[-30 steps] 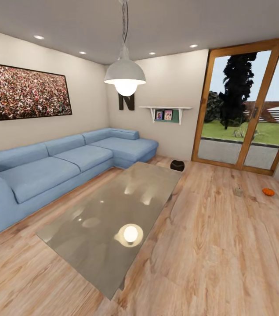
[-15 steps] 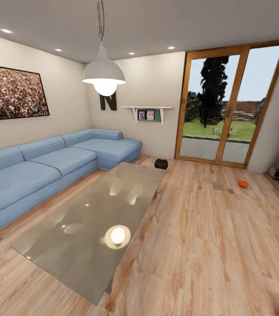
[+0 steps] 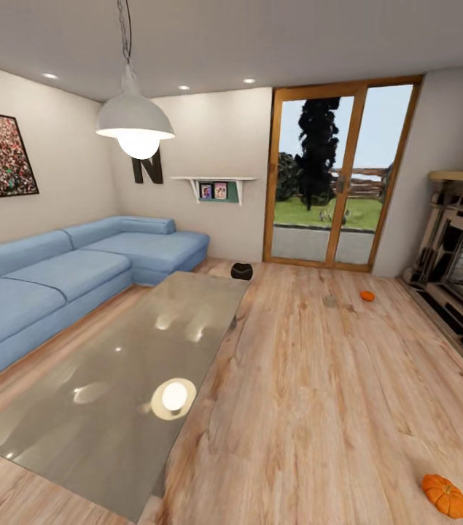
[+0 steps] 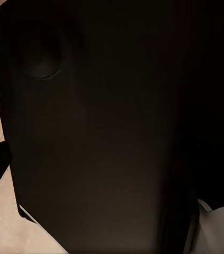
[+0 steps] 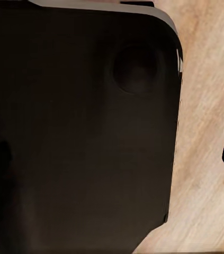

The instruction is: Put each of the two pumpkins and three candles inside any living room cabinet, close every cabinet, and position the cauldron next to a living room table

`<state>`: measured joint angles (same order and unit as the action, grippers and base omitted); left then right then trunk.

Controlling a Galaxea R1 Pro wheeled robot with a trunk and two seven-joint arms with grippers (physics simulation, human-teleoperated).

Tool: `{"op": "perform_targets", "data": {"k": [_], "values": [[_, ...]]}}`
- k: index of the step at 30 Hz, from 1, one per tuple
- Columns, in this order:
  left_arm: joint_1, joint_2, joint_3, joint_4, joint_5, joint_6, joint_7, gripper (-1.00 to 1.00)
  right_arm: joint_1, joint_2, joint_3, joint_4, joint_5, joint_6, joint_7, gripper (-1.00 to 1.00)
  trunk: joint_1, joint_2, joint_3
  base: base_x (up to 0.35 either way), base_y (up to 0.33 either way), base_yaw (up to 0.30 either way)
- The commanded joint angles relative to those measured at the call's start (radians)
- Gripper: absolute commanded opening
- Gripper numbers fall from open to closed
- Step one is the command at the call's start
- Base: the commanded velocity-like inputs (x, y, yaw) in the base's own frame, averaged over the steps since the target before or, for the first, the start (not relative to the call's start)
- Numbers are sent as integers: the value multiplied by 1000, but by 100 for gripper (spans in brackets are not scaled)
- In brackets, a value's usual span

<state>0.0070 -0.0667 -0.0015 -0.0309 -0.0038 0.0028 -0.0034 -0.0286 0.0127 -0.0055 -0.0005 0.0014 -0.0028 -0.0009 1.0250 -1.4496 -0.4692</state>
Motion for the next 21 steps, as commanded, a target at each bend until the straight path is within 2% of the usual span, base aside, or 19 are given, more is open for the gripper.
{"op": "perform_targets", "data": {"k": [1,6,12,18,21], "values": [[1,0,0,-2,0,0,-1,100,-1,0,-1,0,0,0,0,100,0,0,-1,0,152,-261],[1,-1,-1,-1,-2,0,-2,100,-1,-3,-1,0,0,0,0,100,0,0,-1,0,241,-225],[1,-1,0,-1,-1,0,-2,100,-1,-6,-1,0,-1,0,1,100,0,0,-1,0,260,-63],[1,-1,0,-1,0,0,-1,100,-1,-6,-2,1,-1,0,1,100,0,0,-1,0,83,-22],[1,-1,0,-1,1,0,0,100,-1,-7,-2,1,-1,0,1,100,0,0,1,0,12,-176]]}}
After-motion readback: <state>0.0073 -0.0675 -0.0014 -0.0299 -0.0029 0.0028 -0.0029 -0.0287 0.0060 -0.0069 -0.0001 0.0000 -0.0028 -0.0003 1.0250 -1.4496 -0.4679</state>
